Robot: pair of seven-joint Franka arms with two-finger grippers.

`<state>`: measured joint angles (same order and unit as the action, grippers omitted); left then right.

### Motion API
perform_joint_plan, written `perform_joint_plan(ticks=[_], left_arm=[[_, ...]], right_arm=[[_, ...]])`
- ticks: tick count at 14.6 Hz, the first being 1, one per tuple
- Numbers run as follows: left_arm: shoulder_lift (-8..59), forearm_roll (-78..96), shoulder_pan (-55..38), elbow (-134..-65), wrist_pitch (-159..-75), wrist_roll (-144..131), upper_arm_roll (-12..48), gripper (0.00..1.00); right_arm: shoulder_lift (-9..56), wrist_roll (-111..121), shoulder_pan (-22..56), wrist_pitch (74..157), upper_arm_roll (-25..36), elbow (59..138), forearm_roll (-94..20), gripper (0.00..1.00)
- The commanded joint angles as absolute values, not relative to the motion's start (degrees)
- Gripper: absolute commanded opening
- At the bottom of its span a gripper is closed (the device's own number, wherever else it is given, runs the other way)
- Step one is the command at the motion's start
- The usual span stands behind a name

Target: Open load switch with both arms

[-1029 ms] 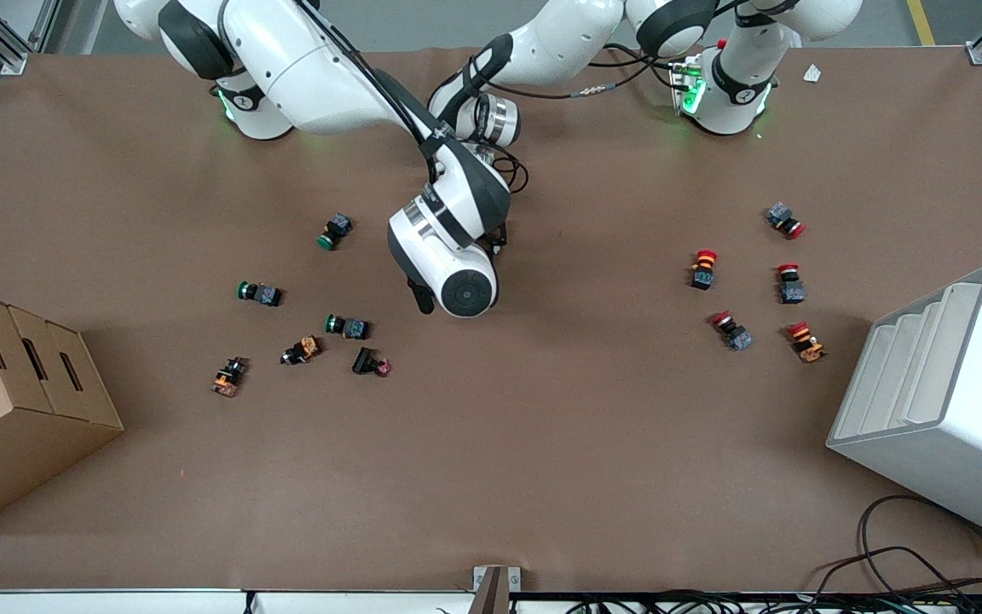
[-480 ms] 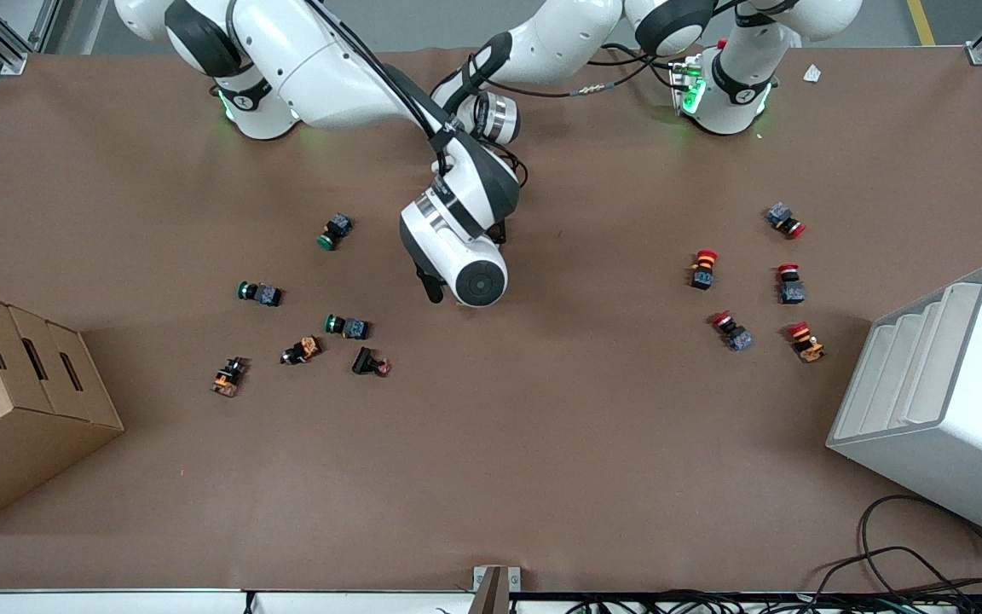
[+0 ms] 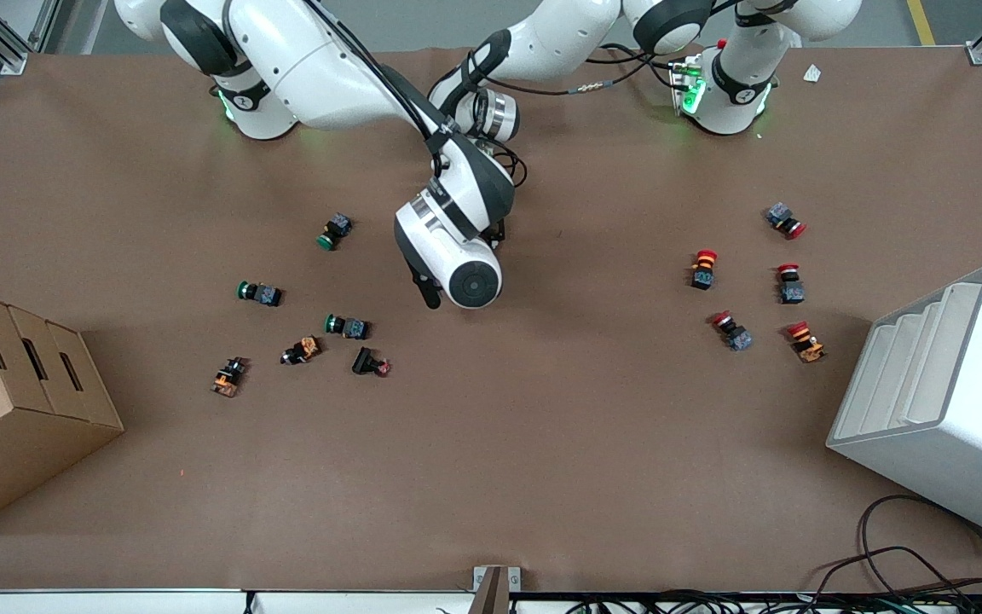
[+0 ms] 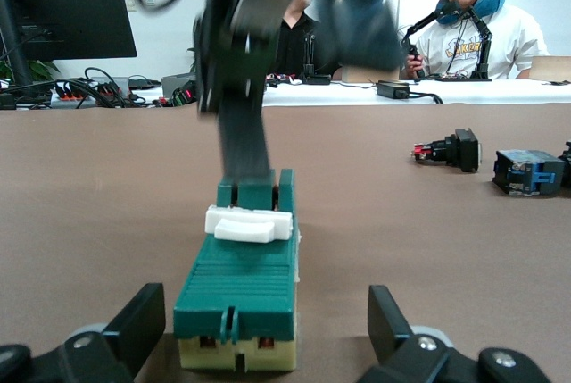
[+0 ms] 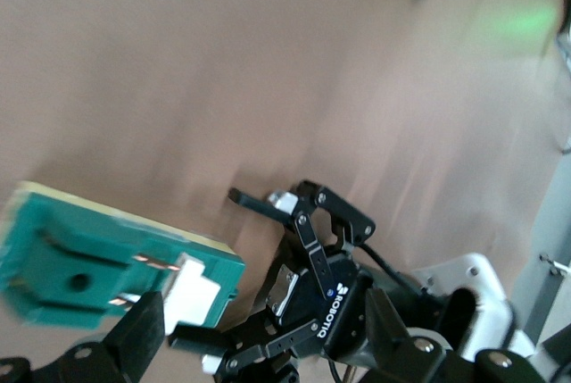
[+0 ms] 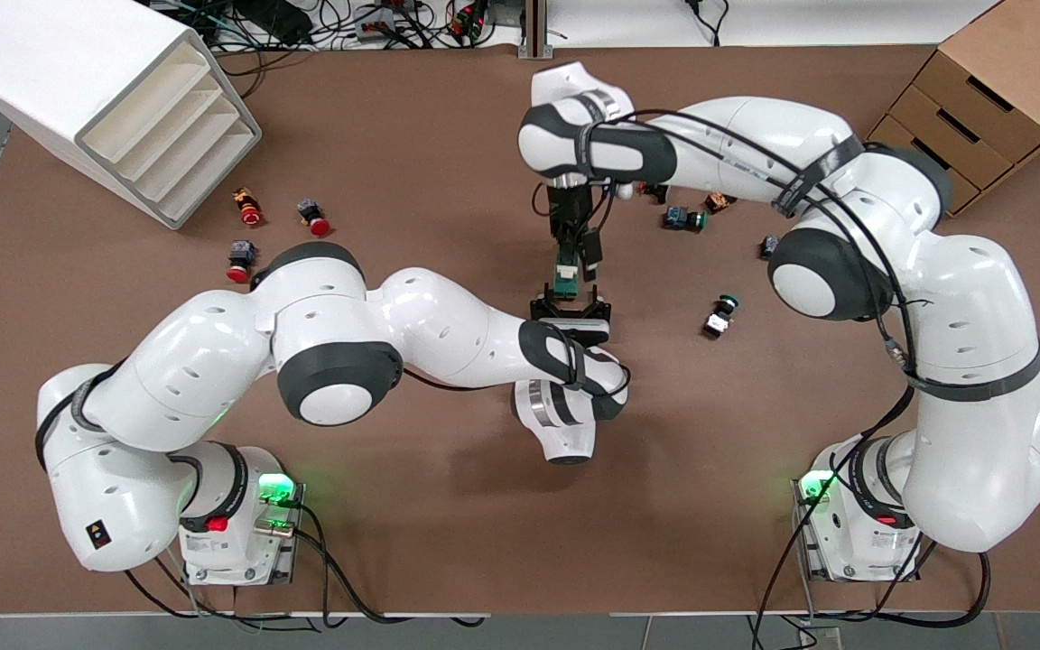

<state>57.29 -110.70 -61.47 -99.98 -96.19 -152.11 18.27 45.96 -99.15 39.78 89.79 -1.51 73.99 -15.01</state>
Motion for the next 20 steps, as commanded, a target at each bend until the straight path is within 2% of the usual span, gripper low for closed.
perform_joint_plan(ticks=[1, 4, 7, 13, 16, 20], left_arm=[[59.2, -109.4, -62.8, -100.3, -96.4, -152.6, 18.5, 1.0], [59.2, -109.6, -62.8, -100.3, -96.4, -152.6, 18.4, 1.0], [59.1, -109.5, -62.8, -100.2, -96.4, -152.5, 18.4, 1.0], [58.7, -109.4, -62.8, -100.4, -96.3, -152.1, 18.5, 0.99], [57.1, -109.2, -62.4, -100.4, -96.4, -151.8, 18.5, 0.99], [52.8, -101.6, -61.7, -99.9, -97.5, -150.0, 20.7, 1.0]], right_arm=[[36.2, -89.3, 33.3, 88.1, -2.2, 75.7, -8.3, 1.0], [29.7, -72.0, 27.1, 86.6, -2.1, 75.8, 0.3, 1.0], [25.9, -53.9, 19.5, 86.6, -2.1, 76.1, 4.0, 1.0], [20.2, -21.3, 3.6, 88.9, -2.3, 76.4, 4.6, 1.0], [17.9, -10.8, -0.8, 89.1, -2.1, 76.4, 4.7, 1.0], [15.6, -3.3, -1.1, 88.8, 1.1, 77.3, 4.6, 1.0]])
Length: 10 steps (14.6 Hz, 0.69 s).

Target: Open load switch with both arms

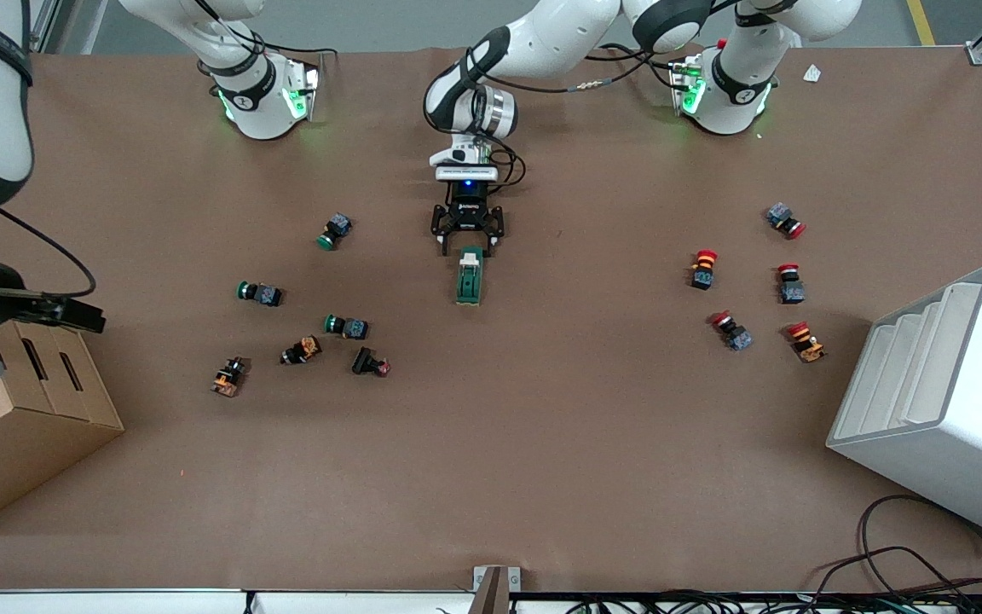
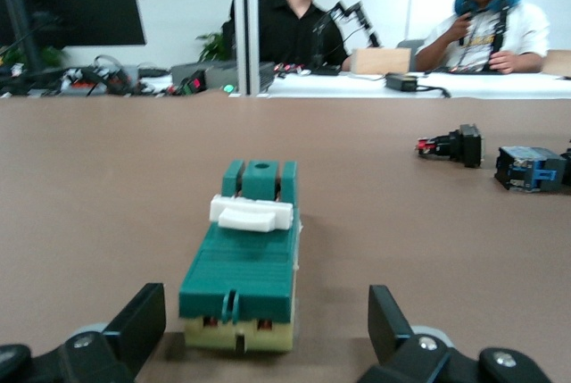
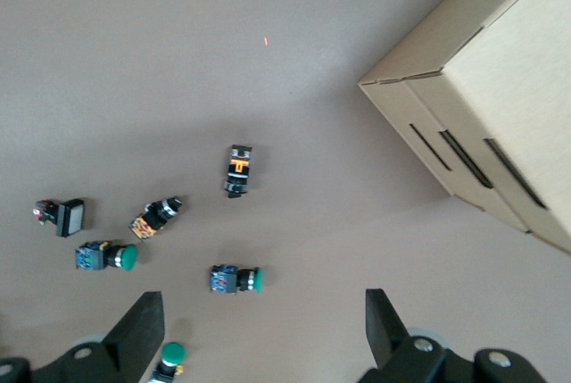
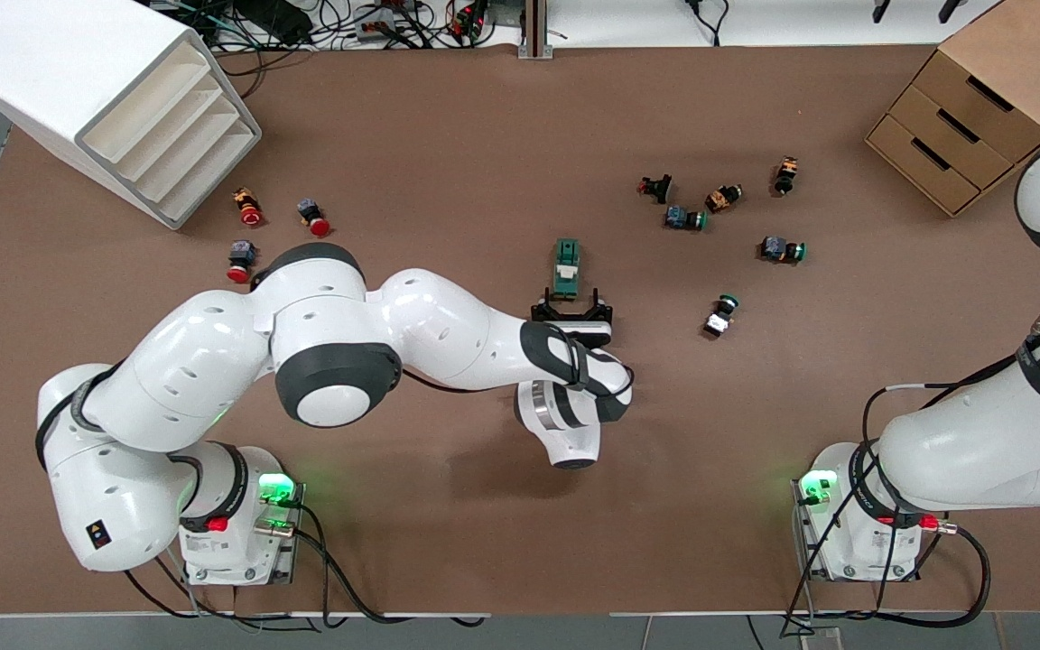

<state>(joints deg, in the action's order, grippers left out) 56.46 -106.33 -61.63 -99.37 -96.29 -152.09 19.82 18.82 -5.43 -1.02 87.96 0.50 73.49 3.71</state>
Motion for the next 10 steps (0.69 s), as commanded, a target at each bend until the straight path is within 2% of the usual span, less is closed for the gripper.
perform_joint_plan(ticks=[1, 6, 10], left_arm=[[51.4, -100.2, -61.2, -99.8, -98.4, -149.5, 21.2, 1.0], [43.1, -85.1, -55.2, -99.0, -104.9, -131.9, 22.0, 1.0], [41.0, -65.9, -49.0, -86.5, -104.9, -108.0, 21.9, 1.0]], right_arm=[[14.9, -3.1, -1.1, 88.8, 1.2, 77.5, 4.6, 1.0], [11.3, 1.7, -0.8, 88.2, 3.1, 78.6, 4.6, 1.0], [4.4, 1.7, -1.0, 88.1, 3.5, 84.5, 4.5, 1.0]])
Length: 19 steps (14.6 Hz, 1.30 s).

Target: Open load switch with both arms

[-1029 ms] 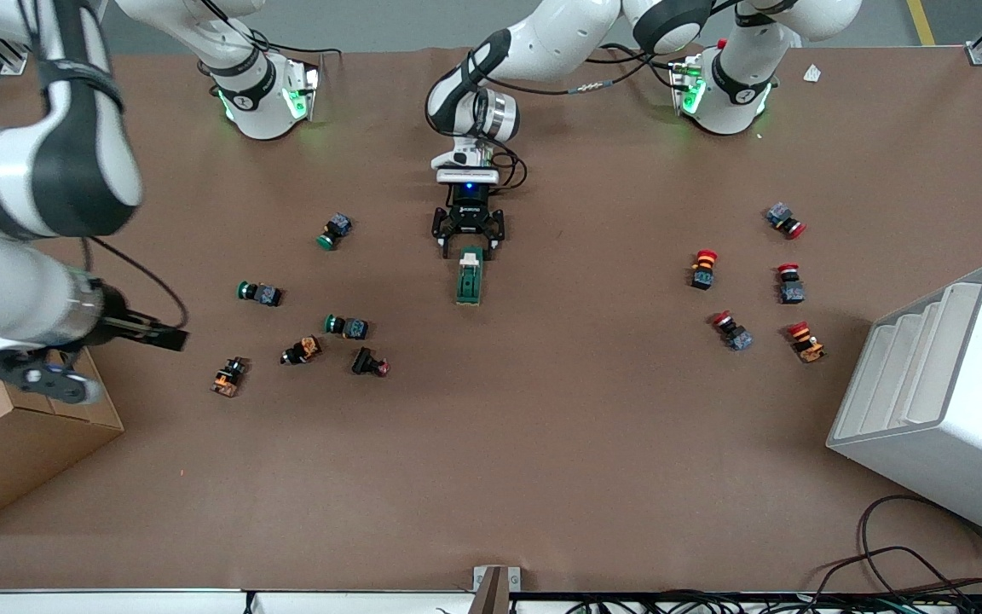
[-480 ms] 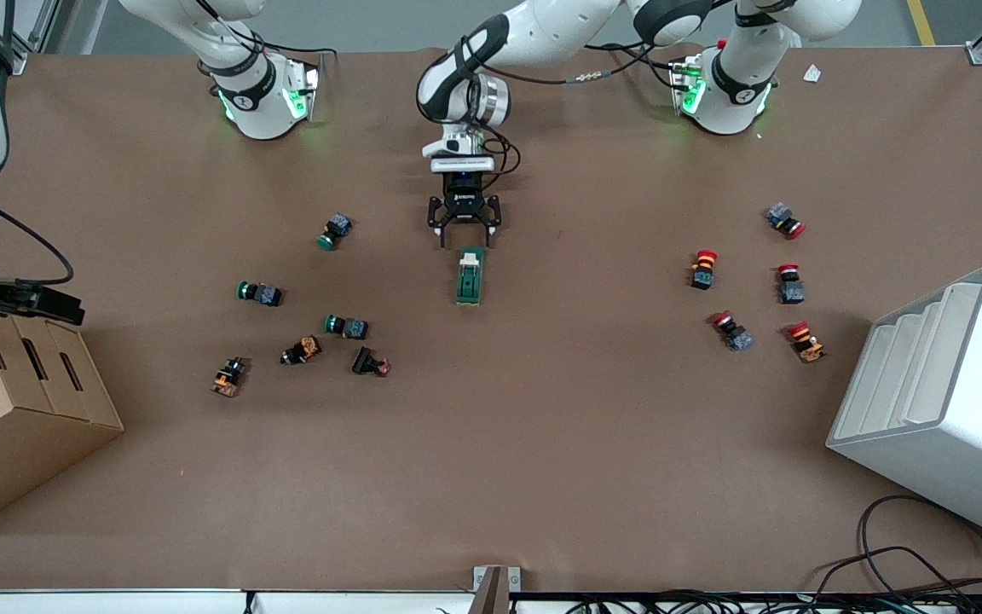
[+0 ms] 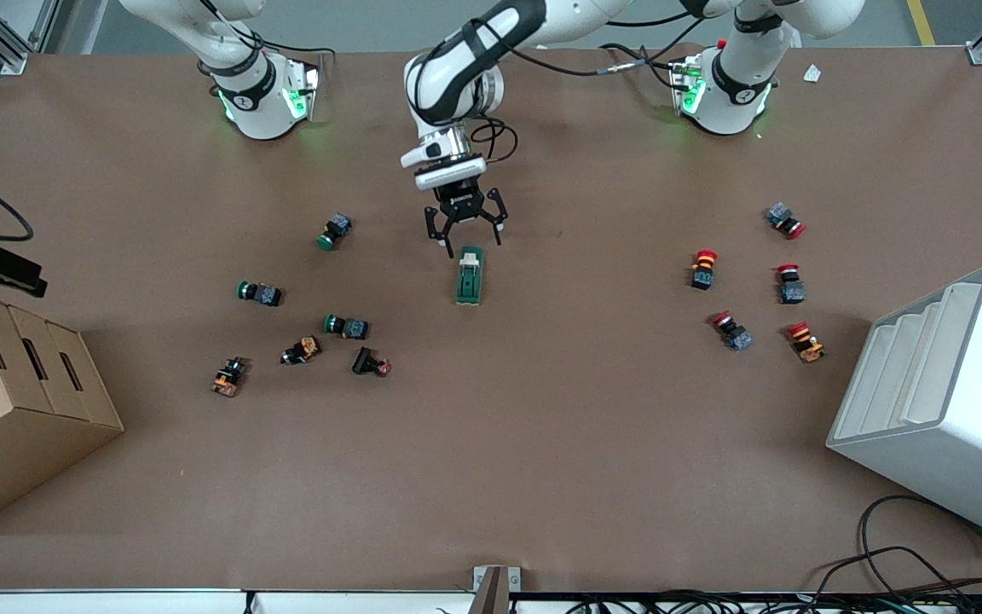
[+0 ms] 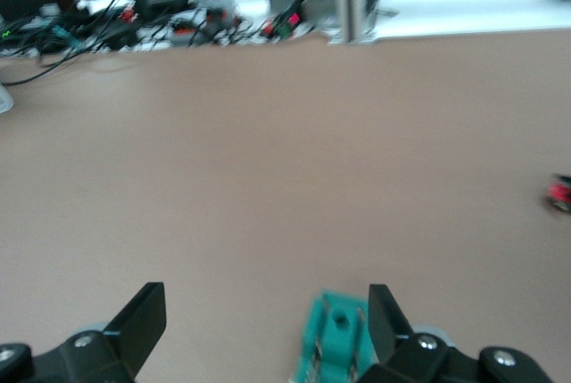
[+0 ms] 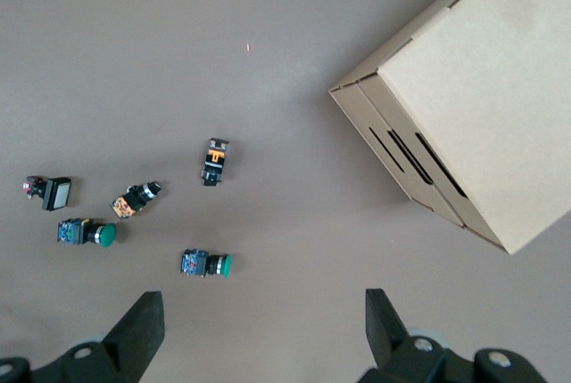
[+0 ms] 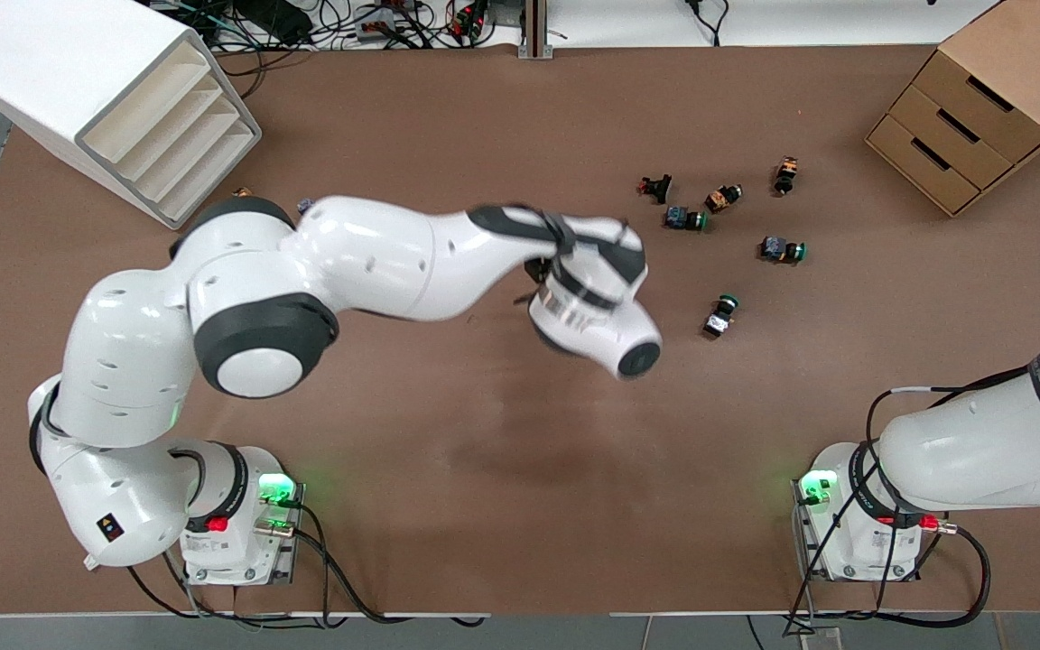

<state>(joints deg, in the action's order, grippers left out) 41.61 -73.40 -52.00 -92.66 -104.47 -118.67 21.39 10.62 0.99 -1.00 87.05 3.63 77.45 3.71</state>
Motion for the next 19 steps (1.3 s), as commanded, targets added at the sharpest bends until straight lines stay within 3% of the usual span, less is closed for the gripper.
perform_joint_plan(ticks=[1, 4, 13, 19], left_arm=[[40.3, -61.8, -47.1, -83.7, -104.7, -102.0, 21.8, 1.0], [38.2, -54.1, -41.8, -80.1, -104.3, -90.0, 21.6, 1.0], [27.2, -35.3, -26.7, -79.6, -103.3, -66.1, 21.5, 1.0], [21.5, -26.1, -19.3, -78.6, -100.9, -52.7, 21.6, 1.0]], right_arm=[[2.7, 1.6, -1.0, 88.2, 3.5, 86.2, 4.5, 1.0], [-0.5, 1.1, -0.8, 86.4, 3.4, 87.9, 4.4, 1.0], [-4.5, -2.5, -0.9, 80.7, 3.3, 87.9, 0.8, 1.0], [-5.7, -2.1, -0.7, 81.1, 3.3, 87.8, 0.6, 1.0]])
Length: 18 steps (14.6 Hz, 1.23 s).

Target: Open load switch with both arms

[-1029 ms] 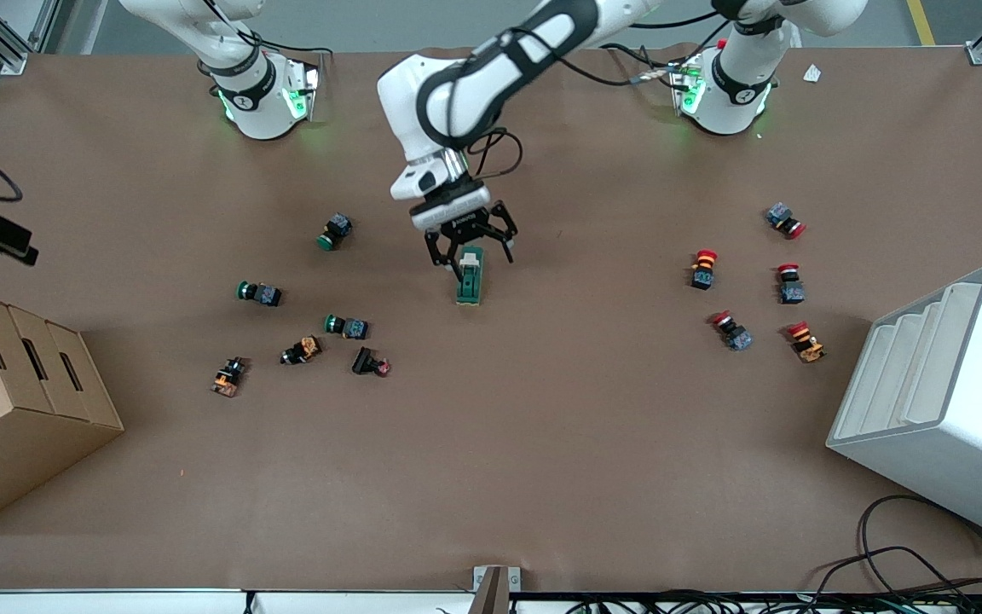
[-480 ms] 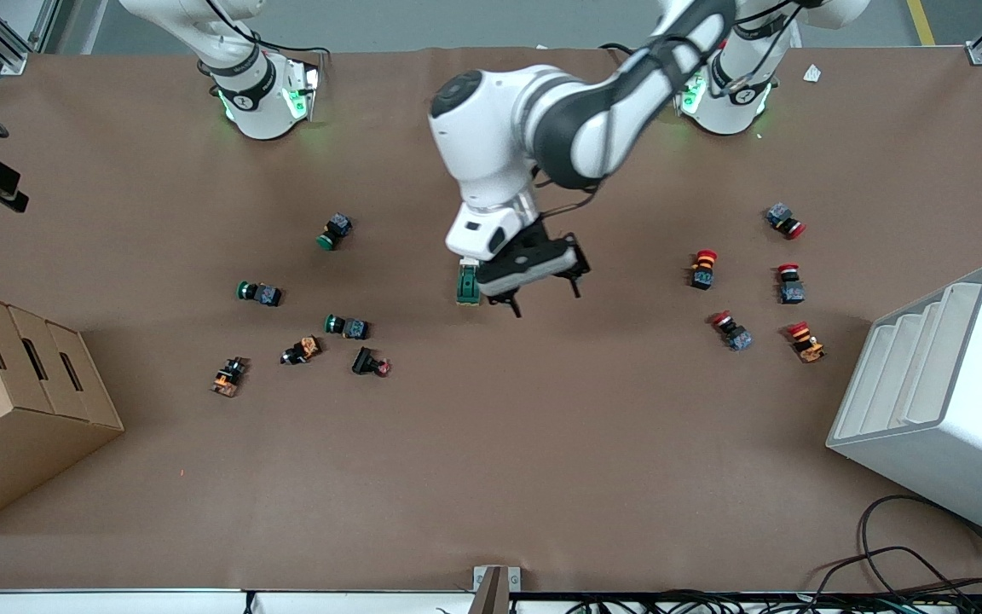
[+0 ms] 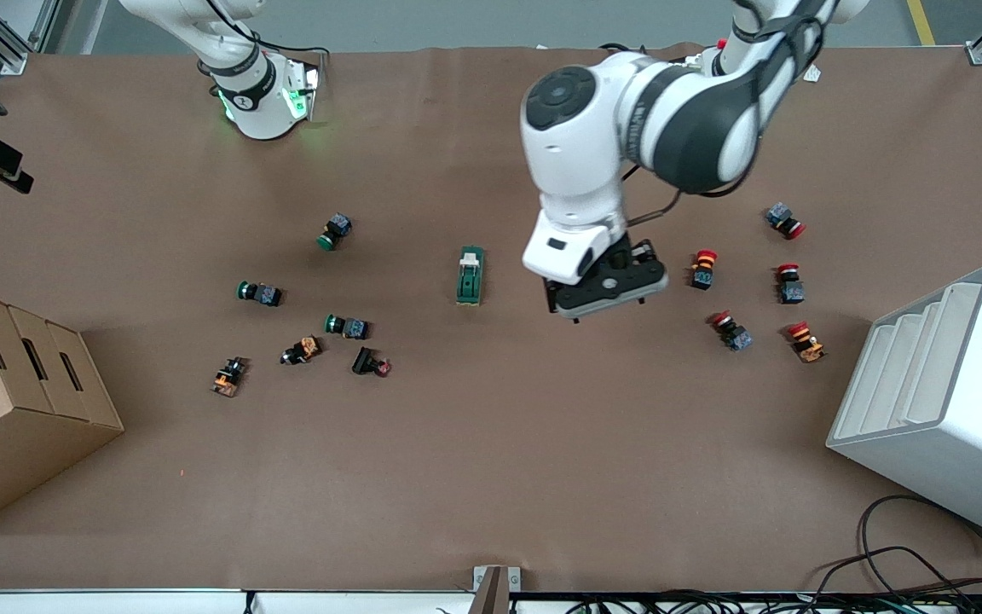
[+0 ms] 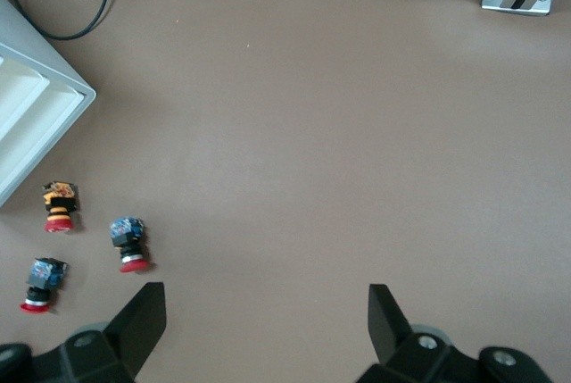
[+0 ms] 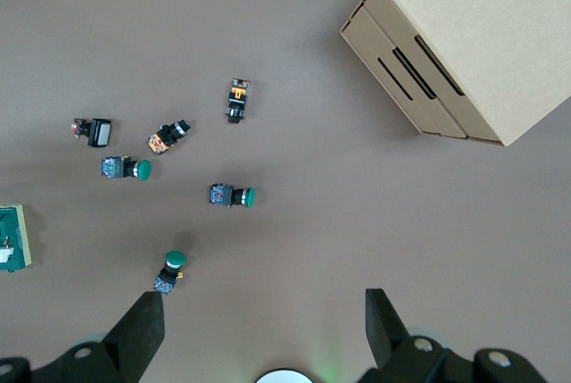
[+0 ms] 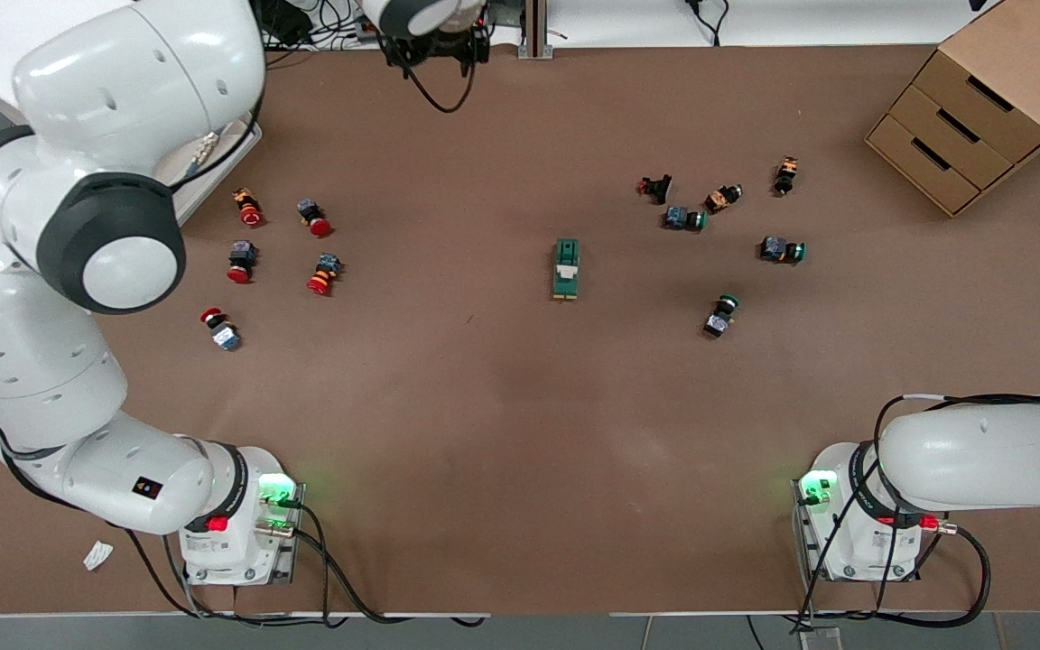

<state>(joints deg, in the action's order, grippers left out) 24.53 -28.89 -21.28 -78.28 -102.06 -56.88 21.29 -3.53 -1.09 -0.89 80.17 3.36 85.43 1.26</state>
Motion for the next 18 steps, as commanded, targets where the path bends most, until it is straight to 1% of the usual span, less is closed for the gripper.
perform_joint_plan(ticks=[1, 3, 6, 8, 11, 15, 18], left_arm=[[20.4, -24.4, -17.7, -78.6, -100.9, -50.1, 21.6, 1.0], [19.3, -21.5, -14.7, -78.6, -100.9, -45.0, 21.9, 1.0], [15.2, -17.1, -10.7, -78.7, -99.3, -37.6, 21.4, 1.0], [12.3, -13.0, -9.1, -79.6, -98.6, -28.9, 19.0, 1.0], [8.5, -11.3, -9.2, -82.1, -97.1, -22.5, 15.8, 1.0], [6.0, -6.5, -9.1, -83.0, -96.7, -14.5, 10.0, 1.0], [4.1, -2.9, -9.1, -83.2, -94.6, -8.8, 5.9, 1.0]], right_arm=[[-5.7, -2.2, -0.7, 81.1, 3.3, 87.8, 0.5, 1.0], [-6.1, -2.2, -0.8, 81.1, 3.3, 87.8, 0.5, 1.0], [-6.2, -2.2, -1.0, 81.1, 3.4, 87.8, 0.5, 1.0], [-6.2, -2.1, -1.1, 81.2, 3.4, 87.8, 0.5, 1.0], [-6.1, -2.1, -1.2, 82.0, 3.4, 87.8, 0.5, 1.0], [-6.1, -2.1, -1.2, 82.4, 3.5, 87.9, 0.5, 1.0], [-6.2, -2.2, -1.3, 82.4, 3.5, 87.9, 0.5, 1.0]])
